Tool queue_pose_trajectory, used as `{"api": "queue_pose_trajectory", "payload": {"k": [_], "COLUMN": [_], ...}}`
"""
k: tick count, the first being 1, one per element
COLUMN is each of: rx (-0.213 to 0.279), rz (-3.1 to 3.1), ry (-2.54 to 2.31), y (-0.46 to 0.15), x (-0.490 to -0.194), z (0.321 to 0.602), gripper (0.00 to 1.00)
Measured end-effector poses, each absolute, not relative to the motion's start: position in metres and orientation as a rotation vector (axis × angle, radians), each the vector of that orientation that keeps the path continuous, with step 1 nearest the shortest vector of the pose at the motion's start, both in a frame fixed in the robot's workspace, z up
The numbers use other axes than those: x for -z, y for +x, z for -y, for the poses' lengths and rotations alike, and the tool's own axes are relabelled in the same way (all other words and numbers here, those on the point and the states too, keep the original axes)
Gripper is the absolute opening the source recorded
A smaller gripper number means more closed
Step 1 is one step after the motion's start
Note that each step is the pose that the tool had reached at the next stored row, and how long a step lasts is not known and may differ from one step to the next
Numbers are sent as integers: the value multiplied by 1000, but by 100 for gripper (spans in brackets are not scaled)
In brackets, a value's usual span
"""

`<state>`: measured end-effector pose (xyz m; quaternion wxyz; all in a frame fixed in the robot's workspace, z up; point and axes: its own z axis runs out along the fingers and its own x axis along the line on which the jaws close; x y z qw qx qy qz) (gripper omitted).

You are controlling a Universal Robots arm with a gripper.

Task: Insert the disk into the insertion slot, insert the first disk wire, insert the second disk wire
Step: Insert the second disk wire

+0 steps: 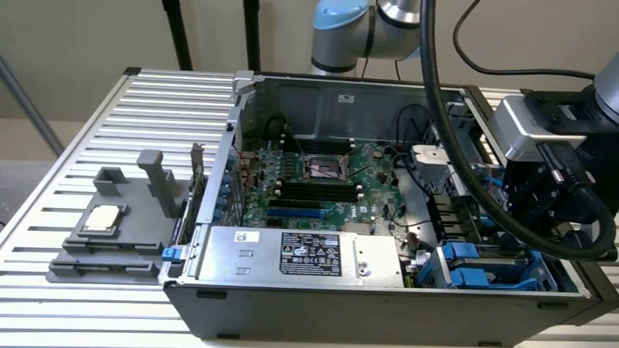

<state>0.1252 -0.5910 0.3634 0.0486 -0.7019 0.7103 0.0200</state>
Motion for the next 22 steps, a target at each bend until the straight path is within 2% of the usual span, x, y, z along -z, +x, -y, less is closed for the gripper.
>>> {"api": "queue_pose_trajectory", "payload": {"k": [6, 12, 22], "rx": [-61, -63, -61], "rz": [-2163, -2163, -2163], "ry": [-2141, -2140, -2140], "y": [125, 125, 116], "x": [-363, -386, -383], "z": [591, 591, 584], "gripper": [24, 24, 26]}}
